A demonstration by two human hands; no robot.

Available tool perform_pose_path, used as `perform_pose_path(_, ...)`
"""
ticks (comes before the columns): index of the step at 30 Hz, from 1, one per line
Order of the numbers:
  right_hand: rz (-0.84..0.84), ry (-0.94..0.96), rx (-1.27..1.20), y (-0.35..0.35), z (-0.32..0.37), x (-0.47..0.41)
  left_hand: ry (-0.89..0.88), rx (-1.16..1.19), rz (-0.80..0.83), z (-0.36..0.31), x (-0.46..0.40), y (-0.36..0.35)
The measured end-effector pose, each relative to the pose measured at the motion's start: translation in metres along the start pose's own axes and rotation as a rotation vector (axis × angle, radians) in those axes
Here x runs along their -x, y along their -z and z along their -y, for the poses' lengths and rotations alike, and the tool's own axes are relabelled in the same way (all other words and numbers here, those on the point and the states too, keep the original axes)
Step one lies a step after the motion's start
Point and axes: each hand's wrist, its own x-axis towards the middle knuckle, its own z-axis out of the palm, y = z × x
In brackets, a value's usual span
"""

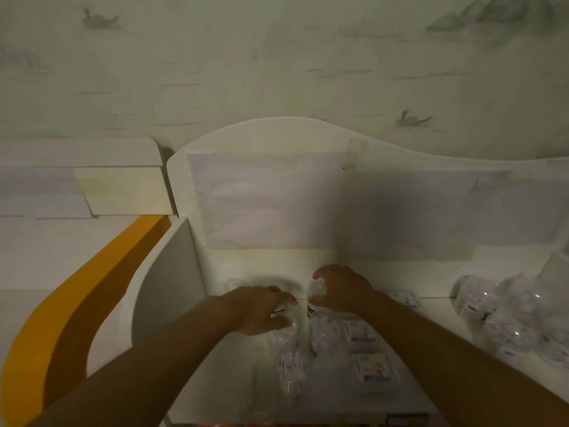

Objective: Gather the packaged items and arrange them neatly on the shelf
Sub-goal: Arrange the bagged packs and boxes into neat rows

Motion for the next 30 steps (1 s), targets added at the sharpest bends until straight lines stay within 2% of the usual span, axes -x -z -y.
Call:
perform_pose_path(7,-0.005,-0.044,-0.119,-0.012,-0.002,0.002,-0.002,0.047,0.103,-0.004,0.007,-0.007)
perform_pose_path(14,-0.069,-0.050,-0.151,-0.016,0.000,0.002,-0.008,-0.028,-0.043,-0.003,0.002,-0.026)
perform_pose_path(19,-0.202,-0.014,-0.206,-0.001,0.006,0.006,0.005,-0.067,-0.080,0.002,0.007,-0.017)
perform_pose_path(24,-0.232,0.095,-0.214,0.021,0.031,0.013,0.138,-0.066,-0.065,0.022,0.024,0.003)
perform_pose_path(30,-0.164,0.173,-0.144,0.022,0.063,0.027,0.291,-0.142,0.015,0.040,0.050,0.002)
